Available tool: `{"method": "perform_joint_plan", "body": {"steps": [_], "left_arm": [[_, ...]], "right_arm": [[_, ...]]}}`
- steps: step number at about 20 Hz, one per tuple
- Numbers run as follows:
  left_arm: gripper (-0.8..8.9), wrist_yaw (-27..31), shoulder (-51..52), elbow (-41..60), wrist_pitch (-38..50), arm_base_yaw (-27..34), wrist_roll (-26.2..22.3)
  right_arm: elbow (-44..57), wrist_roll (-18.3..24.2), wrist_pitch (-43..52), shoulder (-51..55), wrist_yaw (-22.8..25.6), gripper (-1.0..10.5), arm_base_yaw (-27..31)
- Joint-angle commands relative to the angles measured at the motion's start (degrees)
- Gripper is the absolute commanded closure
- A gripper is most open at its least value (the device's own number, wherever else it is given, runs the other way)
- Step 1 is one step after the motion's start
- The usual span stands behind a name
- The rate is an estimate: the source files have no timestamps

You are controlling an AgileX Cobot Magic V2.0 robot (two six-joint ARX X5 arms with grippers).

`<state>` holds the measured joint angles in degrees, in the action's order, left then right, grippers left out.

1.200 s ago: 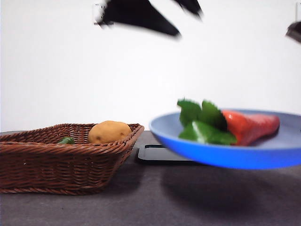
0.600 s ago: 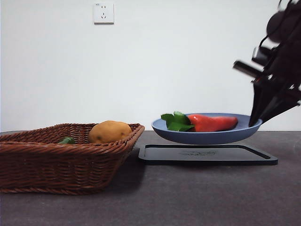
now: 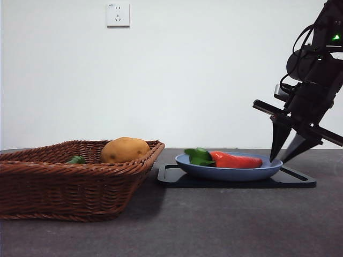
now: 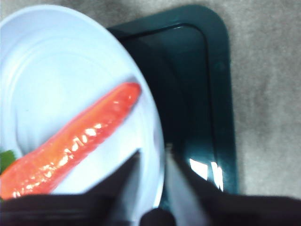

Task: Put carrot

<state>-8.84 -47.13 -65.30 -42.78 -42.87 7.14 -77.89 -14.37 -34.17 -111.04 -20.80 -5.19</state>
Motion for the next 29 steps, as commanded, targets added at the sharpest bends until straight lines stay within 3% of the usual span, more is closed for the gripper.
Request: {"method": "perform_joint_plan", "body": {"steps": [1, 4, 7, 11, 14, 18, 23, 29], "left_arm": [[5.93, 0.4, -1.0, -0.8, 1.2, -0.3, 0.1], [5.93, 5.0, -2.3, -0.8, 3.7, -0.2, -3.5], [5.94, 15.9, -5.7, -0.8, 8.6, -0.2, -9.1], [5.95, 31.2, -12.3, -0.8, 14.8, 0.1, -9.8], [6.16, 31.4, -17.5, -0.8, 16.0, 2.2, -11.6], [8.15, 31.1, -21.2, -0.7, 14.2, 4.9, -12.5], [8.07, 28.7, -22.1, -0.7, 12.0, 9.0, -13.2], [8.07, 17.1, -17.8, 0.3, 6.6, 15.0, -13.2]], "right_arm": [[-1.2, 0.0, 0.1, -0.8, 0.0, 7.4, 0.0], [-1.2, 0.6, -1.3, 1.0, -0.1, 7.4, 0.0], [-1.2, 3.8, -5.7, 7.2, 0.2, 7.4, 0.0], [-1.2, 7.1, -10.9, 18.3, 0.5, 8.2, -0.8], [-1.2, 9.2, -14.0, 25.4, 3.6, 8.8, -2.4], [-0.4, 11.3, -17.1, 30.3, 6.4, 9.4, -4.6], [4.3, 11.4, -16.5, 37.2, 7.1, 9.4, -8.3], [16.0, 8.6, -6.4, 48.2, 14.0, 9.4, -15.5]]}}
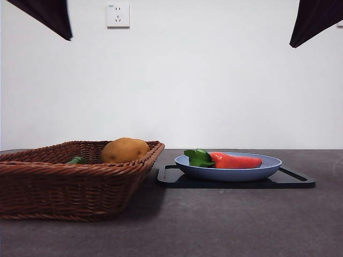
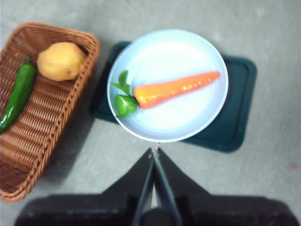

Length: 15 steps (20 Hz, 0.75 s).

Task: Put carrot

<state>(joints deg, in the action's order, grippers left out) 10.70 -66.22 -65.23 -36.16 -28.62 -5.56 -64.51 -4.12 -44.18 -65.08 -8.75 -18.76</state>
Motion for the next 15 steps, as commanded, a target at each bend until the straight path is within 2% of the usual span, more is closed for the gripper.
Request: {"method": "perform_joint_plan", "body": {"steps": [1, 3, 5, 8, 11, 13, 15], "left_arm": [[8.07, -3.6, 3.2, 1.7, 0.6, 1.3, -0.5], [8.07, -5.4, 8.6, 6.7, 2.7, 1.8, -0.5], [8.07, -4.8, 14.2, 12.4, 4.1, 1.8, 0.7], [8.07, -4.9, 23.6, 22.5, 8.6, 1.7, 6.3], [8.07, -5.1, 32.3, 31.0, 12.3, 1.6, 9.3], [8.05, -5.0, 34.3, 31.8, 9.7, 1.6, 11.3], [8.05, -4.7, 34.2, 31.8, 9.1, 1.7, 11.3]], "right_arm": [[5.4, -2.4, 6.3, 4.9, 3.8, 9.4, -3.3], [11.7, -4.2, 12.5, 10.7, 8.4, 9.4, -6.4], [17.5, -4.9, 18.1, 15.8, 13.3, 9.4, -9.5], [25.9, -5.4, 26.0, 23.1, 20.4, 9.4, -13.5], [33.6, -5.5, 34.0, 28.2, 22.7, 9.4, -15.9], [34.6, -5.5, 34.0, 28.2, 22.7, 9.4, -15.7], [34.6, -5.5, 34.0, 27.9, 22.7, 9.4, -15.7]]}}
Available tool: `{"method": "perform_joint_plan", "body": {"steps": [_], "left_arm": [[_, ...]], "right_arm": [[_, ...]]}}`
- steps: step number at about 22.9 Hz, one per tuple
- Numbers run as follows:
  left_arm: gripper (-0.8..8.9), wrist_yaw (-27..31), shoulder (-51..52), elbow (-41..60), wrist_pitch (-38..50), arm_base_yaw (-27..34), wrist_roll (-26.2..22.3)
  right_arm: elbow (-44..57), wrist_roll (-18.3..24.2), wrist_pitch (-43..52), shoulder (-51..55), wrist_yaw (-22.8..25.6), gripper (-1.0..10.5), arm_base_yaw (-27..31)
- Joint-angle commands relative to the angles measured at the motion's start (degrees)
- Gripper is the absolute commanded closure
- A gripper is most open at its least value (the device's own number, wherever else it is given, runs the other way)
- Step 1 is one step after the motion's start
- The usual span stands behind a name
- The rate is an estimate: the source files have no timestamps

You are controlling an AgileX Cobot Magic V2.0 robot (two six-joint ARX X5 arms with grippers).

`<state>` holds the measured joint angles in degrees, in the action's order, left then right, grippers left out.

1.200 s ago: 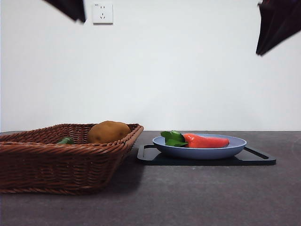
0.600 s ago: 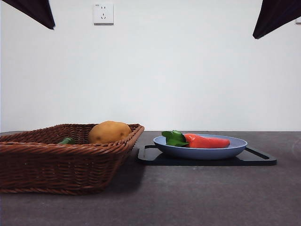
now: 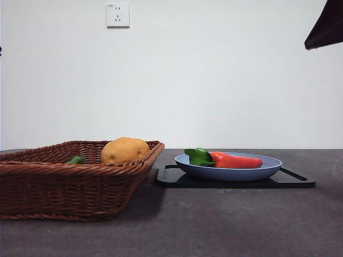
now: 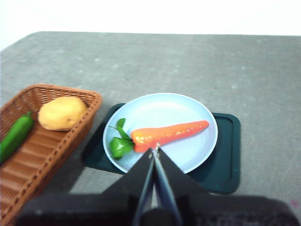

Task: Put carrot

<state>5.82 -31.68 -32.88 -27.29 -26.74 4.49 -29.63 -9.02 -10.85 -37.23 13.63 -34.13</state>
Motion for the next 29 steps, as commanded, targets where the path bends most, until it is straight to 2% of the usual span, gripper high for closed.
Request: {"method": "perform_joint_plan", "body": {"steps": [1, 9, 10, 12, 14, 19, 21, 23, 29], "left_arm": [[8.05, 0.0, -1.0, -0.5, 0.5, -0.2, 1.3], [8.05, -0.3, -2.3, -0.4, 0.7, -0.4, 1.3], [8.05, 0.3, -1.3, -0.3, 0.3, -0.4, 1.3], [8.05, 5.1, 4.3, -0.3, 0.2, -0.1, -4.3], [8.05, 6.1, 11.1, 0.1, 0.8, 0.7, -4.6], [8.05, 5.9, 25.2, 7.4, 8.2, 8.8, -4.6], [8.05, 3.8, 28.4, 10.7, 8.5, 12.9, -4.5], [8.05, 1.2, 29.4, 12.7, 8.4, 15.1, -4.5], [8.05, 1.2, 30.0, 19.7, 11.5, 18.3, -4.5]], "right_arm": [[-0.3, -0.6, 0.7, 0.0, 0.2, 9.4, -0.3], [-0.3, -0.6, 0.7, 0.1, 0.2, 9.4, -0.3], [-0.3, -0.6, 0.7, 0.1, 0.3, 9.4, -0.3], [-0.3, -0.6, 0.7, 0.1, 0.3, 9.4, -0.3], [-0.3, -0.6, 0.7, 0.1, 0.3, 9.4, -0.3], [-0.3, -0.6, 0.7, 0.1, 0.3, 9.4, -0.3], [-0.3, -0.6, 0.7, 0.1, 0.3, 9.4, -0.3], [-0.3, -0.6, 0.7, 0.1, 0.3, 9.4, -0.3], [-0.3, -0.6, 0.7, 0.1, 0.3, 9.4, -0.3]]}}
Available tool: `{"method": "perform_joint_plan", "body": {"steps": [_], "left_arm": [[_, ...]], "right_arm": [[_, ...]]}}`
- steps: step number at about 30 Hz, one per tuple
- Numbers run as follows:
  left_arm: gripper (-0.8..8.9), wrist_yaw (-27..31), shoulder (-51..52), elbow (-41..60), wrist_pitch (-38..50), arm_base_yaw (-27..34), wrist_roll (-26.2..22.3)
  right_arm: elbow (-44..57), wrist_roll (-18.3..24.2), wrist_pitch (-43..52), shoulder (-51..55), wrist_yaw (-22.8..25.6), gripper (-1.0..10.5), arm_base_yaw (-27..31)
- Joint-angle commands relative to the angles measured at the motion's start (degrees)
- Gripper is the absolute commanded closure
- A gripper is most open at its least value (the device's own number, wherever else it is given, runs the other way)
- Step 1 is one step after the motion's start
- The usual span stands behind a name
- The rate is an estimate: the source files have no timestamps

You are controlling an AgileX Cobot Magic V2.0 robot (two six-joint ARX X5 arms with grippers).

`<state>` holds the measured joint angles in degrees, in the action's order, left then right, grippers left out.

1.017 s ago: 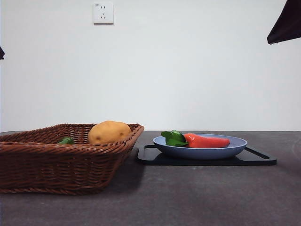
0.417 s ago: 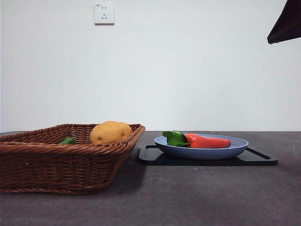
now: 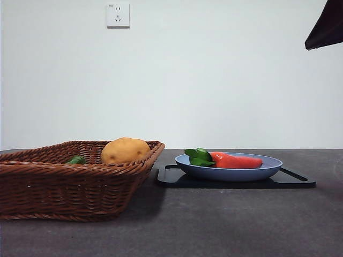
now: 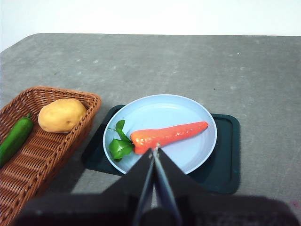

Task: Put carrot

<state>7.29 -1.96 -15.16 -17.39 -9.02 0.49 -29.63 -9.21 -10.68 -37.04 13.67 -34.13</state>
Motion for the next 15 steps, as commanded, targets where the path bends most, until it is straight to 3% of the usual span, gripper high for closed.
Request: {"method": "perform_joint_plan", "body": {"steps": [1, 15], "left_arm": [[8.05, -0.3, 0.3, 3.6, 2.8, 0.8, -0.3], [8.05, -3.3, 0.3, 12.6, 7.1, 1.4, 2.6]], "right_arm": [[-0.3, -0.4, 0.5, -0.1, 0.2, 9.4, -0.3], [-0.3, -0.4, 0.5, -0.1, 0.2, 9.4, -0.3]]}}
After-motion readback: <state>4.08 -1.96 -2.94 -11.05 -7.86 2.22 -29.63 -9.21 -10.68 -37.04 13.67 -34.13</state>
